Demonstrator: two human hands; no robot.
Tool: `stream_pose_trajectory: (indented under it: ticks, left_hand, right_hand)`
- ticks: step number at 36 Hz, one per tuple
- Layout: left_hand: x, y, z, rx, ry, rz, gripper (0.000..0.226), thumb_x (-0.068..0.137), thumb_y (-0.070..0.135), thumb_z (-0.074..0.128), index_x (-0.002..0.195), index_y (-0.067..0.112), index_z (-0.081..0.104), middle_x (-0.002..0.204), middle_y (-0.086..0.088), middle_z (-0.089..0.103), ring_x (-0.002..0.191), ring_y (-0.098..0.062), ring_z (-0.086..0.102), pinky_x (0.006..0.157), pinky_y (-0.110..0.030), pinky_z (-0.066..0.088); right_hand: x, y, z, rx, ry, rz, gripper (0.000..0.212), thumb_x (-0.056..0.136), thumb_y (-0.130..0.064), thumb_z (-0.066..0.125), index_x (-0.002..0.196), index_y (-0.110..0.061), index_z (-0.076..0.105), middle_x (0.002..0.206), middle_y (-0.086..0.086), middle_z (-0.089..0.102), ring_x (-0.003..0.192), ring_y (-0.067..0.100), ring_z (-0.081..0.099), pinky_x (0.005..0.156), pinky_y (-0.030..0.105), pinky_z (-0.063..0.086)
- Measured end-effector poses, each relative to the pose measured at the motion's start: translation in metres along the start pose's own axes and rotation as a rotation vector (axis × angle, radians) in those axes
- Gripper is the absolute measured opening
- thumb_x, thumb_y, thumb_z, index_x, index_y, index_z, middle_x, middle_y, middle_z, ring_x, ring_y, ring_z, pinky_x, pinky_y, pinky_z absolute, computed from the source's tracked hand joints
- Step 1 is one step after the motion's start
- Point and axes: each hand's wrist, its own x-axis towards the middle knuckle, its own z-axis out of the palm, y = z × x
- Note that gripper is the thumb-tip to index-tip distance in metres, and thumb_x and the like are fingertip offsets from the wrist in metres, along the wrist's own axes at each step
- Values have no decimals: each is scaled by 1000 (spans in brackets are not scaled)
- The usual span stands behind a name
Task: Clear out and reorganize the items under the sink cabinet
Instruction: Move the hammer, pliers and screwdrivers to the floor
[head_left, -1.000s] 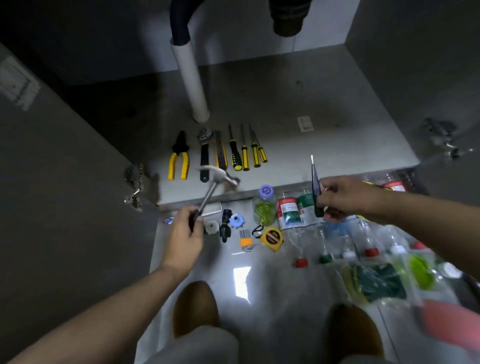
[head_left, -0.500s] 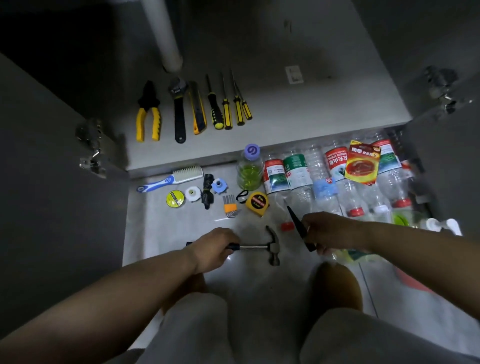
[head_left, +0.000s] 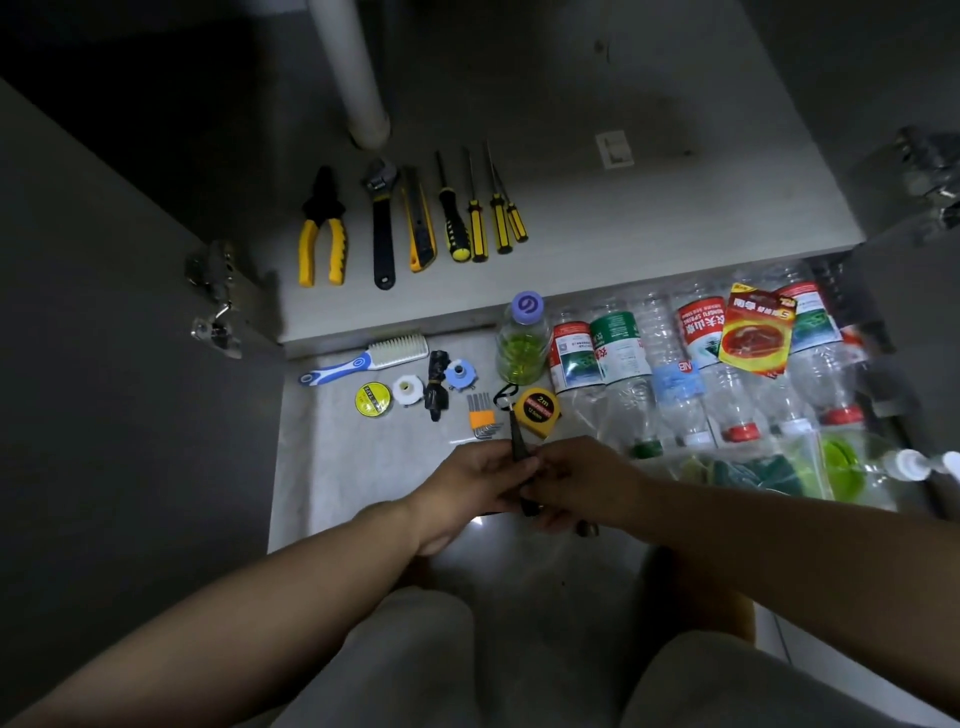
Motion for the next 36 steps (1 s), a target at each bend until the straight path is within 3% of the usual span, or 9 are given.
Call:
stream_pose_trajectory:
  ticks: [5,9,13,22,25,28,30,34,36]
  left_hand:
    - [3,-1,-16,-11,144,9,26,102,19,60,118,1,69,112,-20,74,107,-35,71,98,-48,56]
    - [7,-4,-54,635,364,77,21,98,25,66,99,5,73,91,-18,72,80,-24,67,83,-46,54]
    - [4,-3,-91,1059,412,73,15,92,24,66,106,25,72,101,1,71,93,-22,66,85,-40,55]
    - [-1,-9,-117,1127,506,-12,28,88,8,64,113,20,68,117,-7,61,106,-30,62,94,-40,52]
    - [-2,-12,-119,1116,534,-8,36,88,8,65,123,17,65,125,-8,55,115,-29,56,101,-40,48]
    - [-3,-14,-119,1119,561,-18,41,89,14,64,130,19,61,129,-7,52,122,-28,52,100,-43,49]
    - [-4,-11,-116,1150,602,-6,39,89,21,65,127,23,61,126,-3,53,121,-26,51,93,-44,53]
    - [-5,8,-110,1253,725,291,16,92,27,58,108,25,61,109,5,59,108,-21,56,75,-40,54]
    - [-3,26,-109,1221,764,477,13,95,24,56,107,25,60,104,6,58,101,-19,56,75,-40,53]
  right_hand:
    - [7,0,6,-124,24,15,10,91,-15,67,87,-15,75,88,9,77,83,23,76,84,46,62]
    - [7,4,3,-143,14,61,14,96,-13,61,89,-16,73,86,11,77,81,28,76,79,44,63]
    - [5,1,-1,-170,25,25,12,97,-9,59,92,-12,70,85,11,75,79,27,76,71,38,60]
    - [3,-23,-13,-311,-7,-11,19,97,0,54,99,-11,69,93,17,73,75,23,71,67,32,58]
    - [4,-28,-20,-378,-11,-33,18,98,-2,54,105,-8,69,95,14,73,83,29,74,74,41,61]
    - [5,-34,-31,-417,3,-80,18,97,-3,55,104,-10,70,90,9,73,75,19,73,65,24,58]
    - [6,-40,-42,-454,46,-114,19,96,-2,56,99,-12,72,85,4,72,71,14,71,66,26,58]
    - [11,-58,-70,-558,241,-198,22,92,1,59,85,-14,73,76,-3,70,60,2,67,61,20,57]
    - [18,-72,-86,-623,345,-252,20,95,-5,58,84,-12,73,77,0,71,64,8,68,66,28,59]
